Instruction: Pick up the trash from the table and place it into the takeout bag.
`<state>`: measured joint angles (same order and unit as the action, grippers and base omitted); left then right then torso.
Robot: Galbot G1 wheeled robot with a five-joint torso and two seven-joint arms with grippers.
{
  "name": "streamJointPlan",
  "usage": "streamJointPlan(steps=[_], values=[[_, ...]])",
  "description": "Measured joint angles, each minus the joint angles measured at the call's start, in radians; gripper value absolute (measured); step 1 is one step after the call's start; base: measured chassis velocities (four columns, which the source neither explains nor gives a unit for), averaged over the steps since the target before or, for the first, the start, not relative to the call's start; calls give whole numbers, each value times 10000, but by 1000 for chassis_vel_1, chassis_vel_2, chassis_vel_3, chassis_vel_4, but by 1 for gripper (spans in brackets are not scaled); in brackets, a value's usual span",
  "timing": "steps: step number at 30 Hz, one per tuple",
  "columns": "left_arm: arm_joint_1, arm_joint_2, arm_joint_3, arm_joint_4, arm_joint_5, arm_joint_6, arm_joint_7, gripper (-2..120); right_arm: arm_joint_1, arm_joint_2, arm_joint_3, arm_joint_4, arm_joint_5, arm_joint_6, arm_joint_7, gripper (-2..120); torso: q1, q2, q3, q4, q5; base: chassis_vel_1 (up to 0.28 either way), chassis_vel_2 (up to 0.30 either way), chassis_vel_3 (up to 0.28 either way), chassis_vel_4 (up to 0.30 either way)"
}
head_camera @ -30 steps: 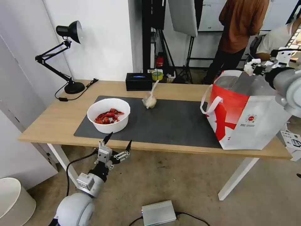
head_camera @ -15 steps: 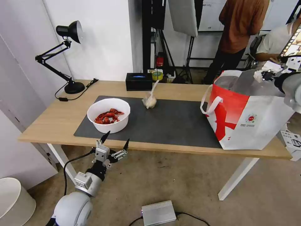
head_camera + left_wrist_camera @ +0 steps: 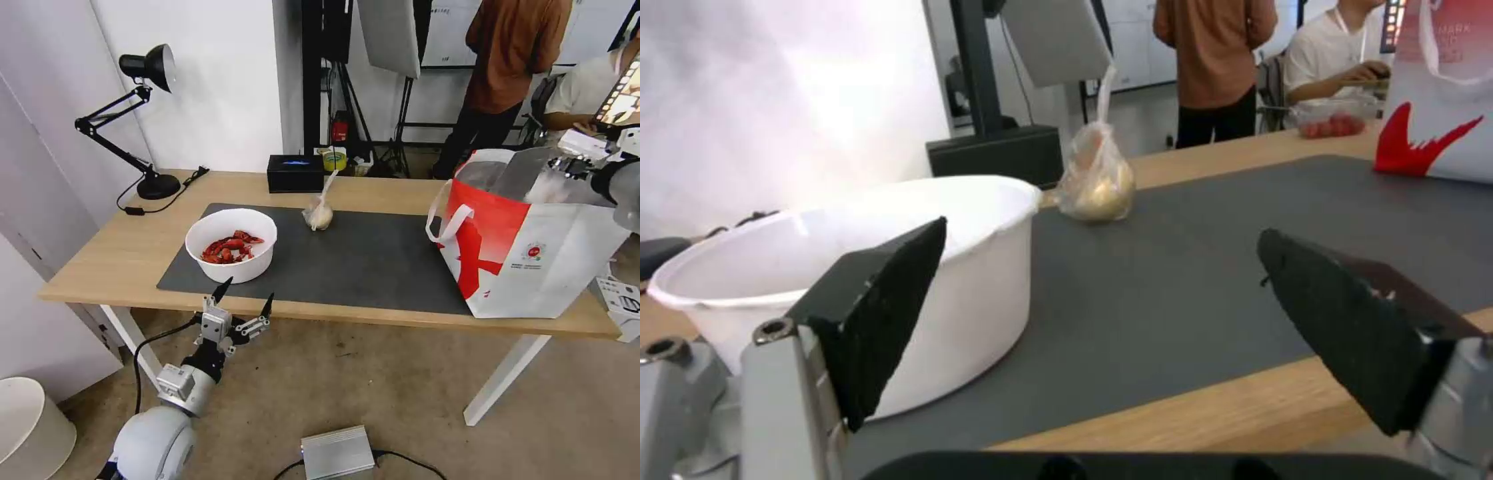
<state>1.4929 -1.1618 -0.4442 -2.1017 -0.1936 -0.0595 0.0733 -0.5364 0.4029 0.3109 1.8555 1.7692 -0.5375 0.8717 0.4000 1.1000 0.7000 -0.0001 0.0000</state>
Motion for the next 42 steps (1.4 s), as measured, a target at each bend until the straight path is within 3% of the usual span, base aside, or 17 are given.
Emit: streamJointPlan(steps=[7, 10, 11, 14, 20, 24, 42], values=[[54, -13, -29, -33, 11, 1, 0, 91, -37, 32, 4, 147, -453, 144, -345, 89, 0, 0, 0, 0, 0, 0, 0, 0, 0], [68, -21, -78, -39, 11, 1, 0, 91, -237, 67, 16, 427, -1878, 918, -1708, 99, 0, 0, 0, 1, 0, 0, 0, 0, 0], [68, -21, -78, -39, 11, 1, 0, 91, -237, 67, 16, 427, -1878, 918, -1708, 99, 0, 0, 0, 1, 0, 0, 0, 0, 0], [85, -40, -121, -43, 10, 1, 1, 91, -529, 175, 18, 847, -3059, 2004, -2975, 100, 0, 0, 0, 1, -1, 0, 0, 0, 0], [121, -151, -178, -39, 10, 1, 1, 91, -1138, 397, 47, 1348, -4297, 3068, -3902, 100, 0, 0, -1, 2, -2, 0, 0, 0, 0], [199, -321, -193, -36, 48, 1, 2, 91, -2393, 875, 295, 1916, -5710, 4524, -4717, 100, 0, 0, -1, 0, 0, 0, 0, 0, 0], [335, -705, -698, -58, 197, -41, -3, 91, -5410, 2921, 336, 2661, -10233, 6926, -5591, 100, -1, -1, -1, -1, 0, 0, 0, 0, 0]])
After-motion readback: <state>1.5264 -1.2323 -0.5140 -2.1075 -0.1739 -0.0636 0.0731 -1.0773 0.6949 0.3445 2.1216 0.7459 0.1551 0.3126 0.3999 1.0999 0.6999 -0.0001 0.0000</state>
